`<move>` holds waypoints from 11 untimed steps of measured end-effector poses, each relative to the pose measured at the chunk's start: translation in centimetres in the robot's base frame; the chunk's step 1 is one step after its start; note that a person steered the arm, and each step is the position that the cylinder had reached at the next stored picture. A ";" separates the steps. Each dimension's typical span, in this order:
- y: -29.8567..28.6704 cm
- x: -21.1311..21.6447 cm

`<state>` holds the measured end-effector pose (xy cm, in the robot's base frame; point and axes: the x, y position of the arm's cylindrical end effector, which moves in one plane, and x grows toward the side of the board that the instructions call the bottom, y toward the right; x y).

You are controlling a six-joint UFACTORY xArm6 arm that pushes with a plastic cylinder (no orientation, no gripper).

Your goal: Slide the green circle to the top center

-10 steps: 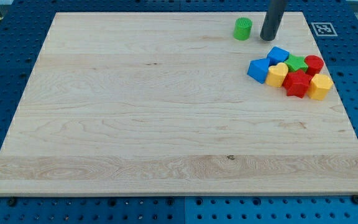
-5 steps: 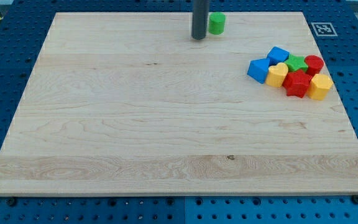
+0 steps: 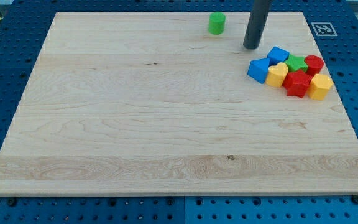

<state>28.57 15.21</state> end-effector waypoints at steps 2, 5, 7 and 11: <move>-2.3 -4.5; -7.3 -4.7; -9.6 -4.7; -9.6 -1.4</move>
